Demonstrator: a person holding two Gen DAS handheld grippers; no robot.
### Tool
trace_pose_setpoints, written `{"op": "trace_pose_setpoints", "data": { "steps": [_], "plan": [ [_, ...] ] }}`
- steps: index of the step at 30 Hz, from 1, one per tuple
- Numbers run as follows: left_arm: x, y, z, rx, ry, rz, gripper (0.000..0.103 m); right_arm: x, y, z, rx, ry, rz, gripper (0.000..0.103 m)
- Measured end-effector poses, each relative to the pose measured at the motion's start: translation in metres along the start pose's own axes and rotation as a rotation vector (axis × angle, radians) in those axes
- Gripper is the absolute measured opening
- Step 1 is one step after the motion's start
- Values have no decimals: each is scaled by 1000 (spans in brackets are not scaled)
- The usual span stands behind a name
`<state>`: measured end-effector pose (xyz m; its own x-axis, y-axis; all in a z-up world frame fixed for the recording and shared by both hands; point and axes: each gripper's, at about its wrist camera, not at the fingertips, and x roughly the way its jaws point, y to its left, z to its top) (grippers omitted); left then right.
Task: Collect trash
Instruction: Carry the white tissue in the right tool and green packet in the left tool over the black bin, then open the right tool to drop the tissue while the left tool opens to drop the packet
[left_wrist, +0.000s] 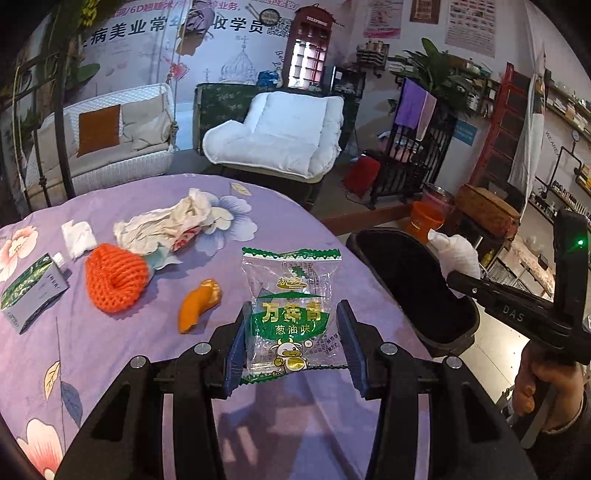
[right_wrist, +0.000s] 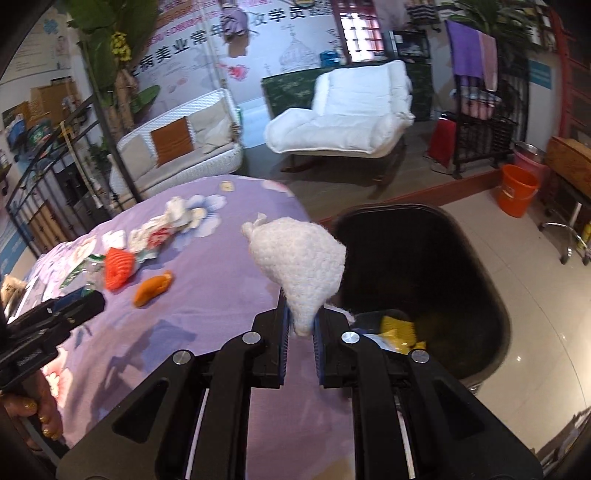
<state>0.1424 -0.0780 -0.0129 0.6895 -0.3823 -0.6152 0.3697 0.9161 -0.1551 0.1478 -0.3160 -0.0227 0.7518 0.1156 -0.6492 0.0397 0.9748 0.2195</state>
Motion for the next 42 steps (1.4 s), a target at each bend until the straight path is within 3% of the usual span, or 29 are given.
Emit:
{"op": "trace_pose_setpoints", "data": {
  "steps": [5, 11, 14, 16, 17, 28, 42],
  "plan": [
    [17, -23, 7, 26, 12, -47, 46, 22, -41, 4, 61, 37, -70, 13],
    [34, -42, 9, 60, 39, -74, 46, 62, -73, 0, 129, 113, -90, 13],
    [41, -50, 9, 72, 53, -84, 46, 79, -80, -3, 156, 151, -94, 29],
    [45, -56, 10, 78, 60, -91, 46, 82, -81, -6, 170, 143, -107, 55],
    [47, -58, 11, 80, 64, -94, 46, 81, -81, -7, 176, 137, -110, 57],
    [77, -104, 15, 133, 120, -177, 46, 26, -96, -28, 214, 44, -182, 59],
    [117, -159, 17, 190, 206, -264, 46, -22, -125, -57, 277, 17, -274, 59]
  ]
}}
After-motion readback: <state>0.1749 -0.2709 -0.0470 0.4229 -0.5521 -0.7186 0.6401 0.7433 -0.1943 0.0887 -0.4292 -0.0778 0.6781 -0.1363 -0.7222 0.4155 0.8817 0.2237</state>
